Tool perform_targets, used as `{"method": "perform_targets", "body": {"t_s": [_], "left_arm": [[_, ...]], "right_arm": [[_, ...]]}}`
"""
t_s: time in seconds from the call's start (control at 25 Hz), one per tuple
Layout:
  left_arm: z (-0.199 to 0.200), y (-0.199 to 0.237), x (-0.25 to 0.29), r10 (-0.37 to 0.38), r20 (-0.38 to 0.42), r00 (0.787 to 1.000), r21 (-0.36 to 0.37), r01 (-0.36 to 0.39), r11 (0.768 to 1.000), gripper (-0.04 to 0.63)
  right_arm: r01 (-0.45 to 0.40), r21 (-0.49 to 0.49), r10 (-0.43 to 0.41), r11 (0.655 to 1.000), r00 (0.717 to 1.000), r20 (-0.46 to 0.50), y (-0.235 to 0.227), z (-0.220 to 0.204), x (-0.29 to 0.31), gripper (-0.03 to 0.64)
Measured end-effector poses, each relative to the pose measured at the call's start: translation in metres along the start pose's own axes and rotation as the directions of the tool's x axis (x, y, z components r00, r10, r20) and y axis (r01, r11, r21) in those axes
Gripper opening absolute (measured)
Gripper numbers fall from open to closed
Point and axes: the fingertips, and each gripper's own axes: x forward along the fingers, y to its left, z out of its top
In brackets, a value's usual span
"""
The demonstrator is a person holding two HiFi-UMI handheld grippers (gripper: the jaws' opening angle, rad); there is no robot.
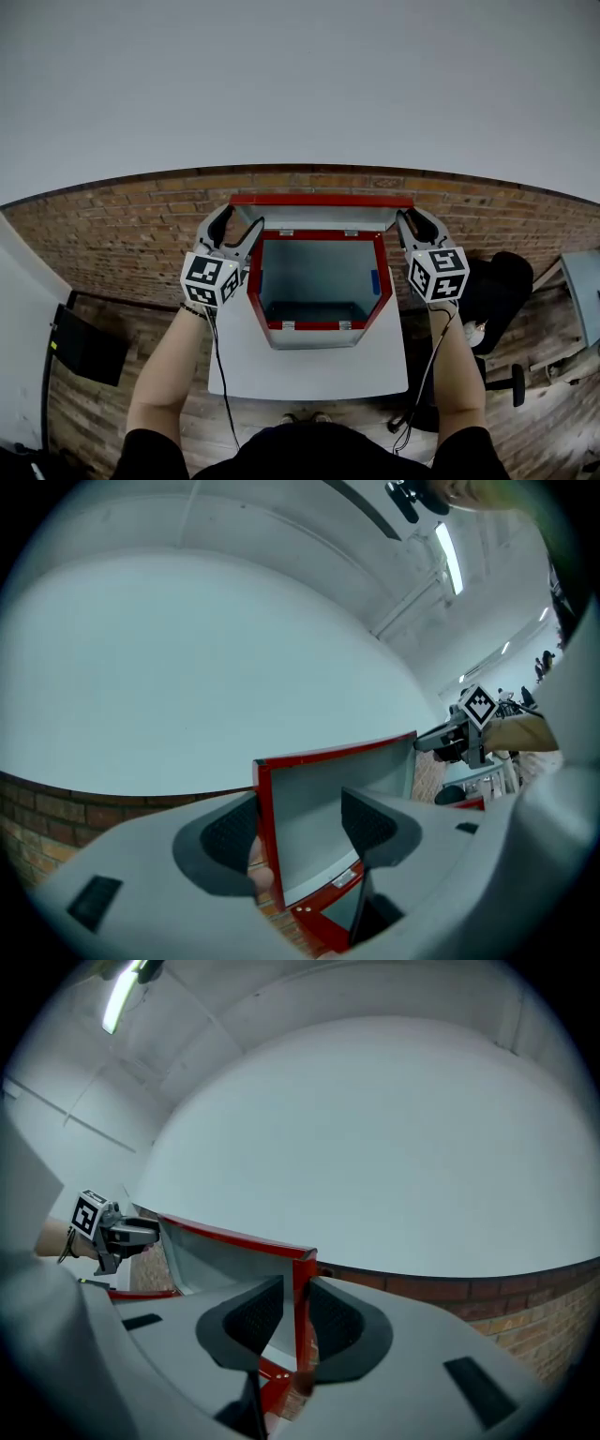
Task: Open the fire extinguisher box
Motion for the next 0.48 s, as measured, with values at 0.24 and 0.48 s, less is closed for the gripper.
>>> {"method": "perform_targets", "body": {"t_s": [0.24,0.48], "left_arm": [[0.002,0.03,0.024,0.067,-0.009,0.998,-0.025,-0.068,0.997,0.209],[-0.003,0.053,0.051,0.107,-0.041,0.993,-0.045,-0.109,0.993,0.144]], "right_arm": [[0.031,-0.011,-0.031,0.999,0.999,-0.015,-0.015,0.007,0.025,0.066],[0.032,0.003,-0.032,0.999,0.999,-0.025,-0.026,0.01,0.053,0.064]]}}
